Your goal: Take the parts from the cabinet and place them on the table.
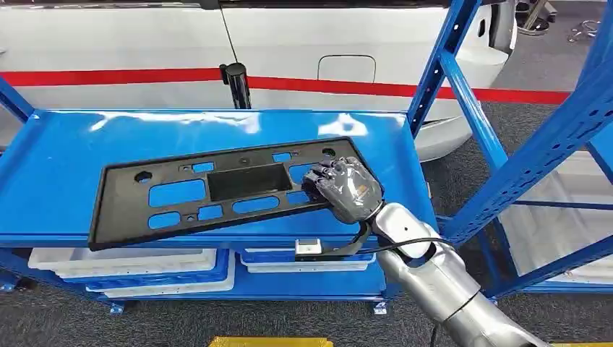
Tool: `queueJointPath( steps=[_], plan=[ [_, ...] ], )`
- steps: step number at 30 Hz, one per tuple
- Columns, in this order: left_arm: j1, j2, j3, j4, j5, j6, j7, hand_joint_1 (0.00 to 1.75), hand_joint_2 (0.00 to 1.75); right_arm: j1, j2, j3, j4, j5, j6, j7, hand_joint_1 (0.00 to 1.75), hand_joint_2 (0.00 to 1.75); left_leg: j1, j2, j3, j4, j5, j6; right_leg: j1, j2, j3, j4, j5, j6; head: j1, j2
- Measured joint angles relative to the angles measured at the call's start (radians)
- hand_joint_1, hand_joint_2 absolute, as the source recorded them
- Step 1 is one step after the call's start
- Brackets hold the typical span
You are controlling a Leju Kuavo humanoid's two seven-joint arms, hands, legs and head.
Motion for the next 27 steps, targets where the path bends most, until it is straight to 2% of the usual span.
queueJointPath(
  steps=[1, 2, 3, 4, 5, 6, 7, 8, 10, 11, 12, 13, 15, 16, 17, 18, 19, 21, 22, 23, 24, 25, 26, 27],
  plan=[
    [0.000, -0.001, -0.003, 0.000, 0.000, -0.005, 0.002, 0.00, 1.75, 0.008, -0.001, 0.001, -0.001, 0.004, 0.001, 0.002, 1.75, 1.75, 0.000, 0.000, -0.003, 0.001, 0.001, -0.002, -0.003, 0.000, -0.038, 0.066, -0.019, 0.003, 0.000, 0.000],
    [0.000, -0.001, -0.004, 0.000, 0.000, -0.006, 0.005, 0.00, 1.75, 0.014, -0.003, 0.001, -0.001, 0.006, 0.002, 0.002, 1.75, 1.75, 0.001, -0.001, -0.005, 0.001, 0.003, -0.005, -0.009, 0.000, -0.053, 0.084, -0.016, 0.012, 0.001, 0.000],
    [0.001, -0.003, -0.005, 0.000, 0.000, -0.011, 0.009, 0.00, 1.75, 0.016, -0.006, 0.001, -0.001, 0.008, 0.003, 0.003, 1.75, 1.75, 0.003, -0.002, -0.007, 0.002, 0.005, -0.010, -0.016, -0.001, -0.043, 0.056, 0.003, 0.026, 0.000, 0.000],
    [0.001, -0.004, -0.005, 0.000, 0.000, -0.017, 0.014, 0.00, 1.75, 0.016, -0.009, 0.002, -0.001, 0.011, 0.003, 0.003, 1.75, 1.75, 0.008, -0.002, -0.011, 0.006, 0.006, -0.017, -0.024, -0.002, -0.012, -0.018, 0.039, 0.044, 0.000, 0.000],
    [0.000, -0.004, -0.006, 0.000, -0.001, -0.020, 0.017, 0.00, 1.75, 0.016, -0.009, 0.002, -0.001, 0.013, 0.003, 0.003, 1.75, 1.75, 0.014, -0.002, -0.017, 0.016, 0.004, -0.026, -0.034, -0.004, 0.035, -0.117, 0.079, 0.063, 0.000, 0.000],
    [-0.002, -0.001, -0.006, 0.000, -0.003, -0.020, 0.019, 0.00, 1.75, 0.016, -0.008, 0.002, -0.001, 0.013, 0.003, 0.006, 1.75, 1.75, 0.011, -0.003, -0.026, 0.032, 0.000, -0.040, -0.042, -0.007, 0.078, -0.202, 0.107, 0.078, 0.002, 0.000],
    [-0.003, 0.001, -0.006, 0.000, -0.005, -0.019, 0.022, 0.00, 1.75, 0.015, -0.006, 0.003, -0.002, 0.014, 0.003, 0.007, 1.75, 1.75, 0.008, -0.003, -0.035, 0.045, -0.007, -0.054, -0.032, -0.011, 0.070, -0.191, 0.115, 0.069, 0.007, 0.000],
    [-0.003, 0.001, -0.008, 0.000, -0.007, -0.017, 0.022, 0.00, 1.75, 0.015, -0.005, 0.002, -0.002, 0.015, 0.003, 0.008, 1.75, 1.75, 0.008, -0.002, -0.036, 0.051, -0.007, -0.060, -0.031, -0.008, 0.068, -0.186, 0.121, 0.049, 0.001, 0.000],
    [-0.002, 0.000, -0.010, 0.000, -0.008, -0.016, 0.027, 0.00, 1.75, 0.015, -0.002, 0.003, -0.002, 0.019, 0.004, 0.009, 1.75, 1.75, 0.013, -0.002, -0.039, 0.047, 0.004, -0.070, -0.027, -0.007, 0.061, -0.174, 0.126, 0.035, 0.000, 0.000],
    [-0.001, 0.000, -0.010, 0.000, -0.008, -0.016, 0.031, 0.00, 1.75, 0.015, 0.001, 0.003, -0.002, 0.019, 0.004, 0.009, 1.75, 1.75, 0.020, -0.001, -0.044, 0.050, 0.008, -0.076, -0.029, -0.007, 0.053, -0.175, 0.132, 0.024, -0.001, 0.000],
    [-0.001, 0.000, -0.010, 0.001, -0.008, -0.016, 0.034, 0.00, 1.75, 0.015, 0.003, 0.005, -0.002, 0.020, 0.005, 0.009, 1.75, 1.75, 0.025, 0.000, -0.055, 0.063, -0.012, -0.079, -0.031, -0.008, 0.049, -0.175, 0.139, 0.014, -0.002, 0.000],
    [-0.001, 0.000, -0.010, 0.001, -0.008, -0.016, 0.038, 0.00, 1.75, 0.015, 0.006, 0.005, -0.002, 0.021, 0.005, 0.009, 1.75, 1.75, 0.026, 0.002, -0.070, 0.106, -0.059, -0.080, -0.028, -0.008, 0.042, -0.175, 0.146, 0.004, -0.001, 0.000],
    [-0.001, 0.000, -0.011, 0.001, -0.010, -0.017, 0.045, 0.00, 1.75, 0.011, 0.010, 0.005, 0.000, 0.023, 0.005, 0.009, 1.75, 1.75, 0.025, 0.002, -0.125, 0.273, -0.167, -0.084, -0.018, -0.010, 0.028, -0.175, 0.155, -0.010, -0.002, 0.000],
    [-0.001, 0.000, -0.011, 0.001, -0.011, -0.017, 0.048, 0.00, 1.75, 0.009, 0.011, 0.005, 0.002, 0.024, 0.005, 0.009, 1.75, 1.75, 0.024, 0.002, -0.144, 0.340, -0.200, -0.084, -0.013, -0.010, 0.021, -0.174, 0.160, -0.015, -0.002, 0.000],
    [-0.001, 0.000, -0.011, 0.001, -0.011, -0.017, 0.051, 0.00, 1.75, 0.009, 0.013, 0.005, 0.005, 0.025, 0.006, 0.009, 1.75, 1.75, 0.024, 0.002, -0.145, 0.372, -0.213, -0.081, -0.007, -0.011, 0.014, -0.174, 0.165, -0.016, -0.002, 0.000],
    [-0.001, 0.000, -0.011, 0.001, -0.011, -0.017, 0.053, 0.00, 1.75, 0.009, 0.013, 0.005, 0.006, 0.028, 0.006, 0.009, 1.75, 1.75, 0.024, 0.002, -0.122, 0.356, -0.206, -0.075, -0.002, -0.011, 0.008, -0.174, 0.169, -0.016, -0.001, 0.000],
    [-0.001, 0.000, -0.011, 0.001, -0.012, -0.016, 0.055, 0.00, 1.75, 0.008, 0.015, 0.005, 0.010, 0.029, 0.006, 0.010, 1.75, 1.75, 0.020, 0.002, -0.076, 0.296, -0.183, -0.065, 0.003, -0.010, 0.003, -0.174, 0.174, -0.017, -0.002, 0.000],
    [-0.004, 0.000, -0.011, 0.001, -0.013, -0.016, 0.057, 0.00, 1.75, 0.000, 0.016, 0.004, 0.013, 0.031, 0.005, 0.010, 1.75, 1.75, 0.005, 0.000, 0.055, 0.112, -0.135, -0.031, 0.009, -0.009, -0.002, -0.175, 0.183, -0.016, -0.002, 0.000],
    [-0.007, 0.007, -0.011, 0.001, -0.013, -0.016, 0.058, 0.00, 1.75, -0.003, 0.018, 0.004, 0.013, 0.031, 0.005, 0.010, 1.75, 1.75, 0.001, 0.011, 0.065, 0.089, -0.151, -0.025, 0.010, -0.011, -0.003, -0.179, 0.191, -0.011, 0.005, 0.000],
    [-0.007, 0.002, -0.012, 0.001, -0.013, -0.017, 0.057, 0.00, 1.75, -0.007, 0.018, 0.004, 0.016, 0.032, 0.005, 0.010, 1.75, 1.75, -0.008, 0.012, 0.059, 0.083, -0.133, -0.019, 0.006, -0.014, -0.003, -0.180, 0.194, -0.005, 0.006, 0.000],
    [-0.007, 0.003, -0.012, 0.001, -0.013, -0.017, 0.058, 0.00, 1.75, -0.009, 0.022, 0.004, 0.018, 0.032, 0.005, 0.010, 1.75, 1.75, -0.012, 0.010, 0.058, 0.082, -0.131, -0.014, 0.002, -0.015, -0.006, -0.180, 0.199, 0.002, -0.002, 0.000],
    [-0.008, 0.004, -0.012, 0.000, -0.013, -0.016, 0.058, 0.00, 1.75, -0.009, 0.026, 0.005, 0.021, 0.032, 0.004, 0.010, 1.75, 1.75, -0.016, 0.011, 0.057, 0.079, -0.124, -0.009, 0.000, -0.016, -0.005, -0.185, 0.205, 0.010, -0.003, 0.000],
    [-0.006, 0.004, -0.013, 0.001, -0.013, -0.016, 0.059, 0.00, 1.75, -0.010, 0.027, 0.005, 0.021, 0.032, 0.004, 0.010, 1.75, 1.75, -0.017, 0.011, 0.058, 0.064, -0.110, 0.001, 0.005, -0.016, -0.003, -0.195, 0.216, 0.018, -0.002, 0.000],
    [-0.006, 0.003, -0.013, 0.001, -0.013, -0.016, 0.059, 0.00, 1.75, -0.012, 0.026, 0.004, 0.023, 0.033, 0.003, 0.010, 1.75, 1.75, -0.001, 0.015, 0.065, 0.035, -0.086, 0.000, 0.008, -0.015, -0.009, -0.188, 0.209, 0.016, 0.000, 0.000]
  ],
)
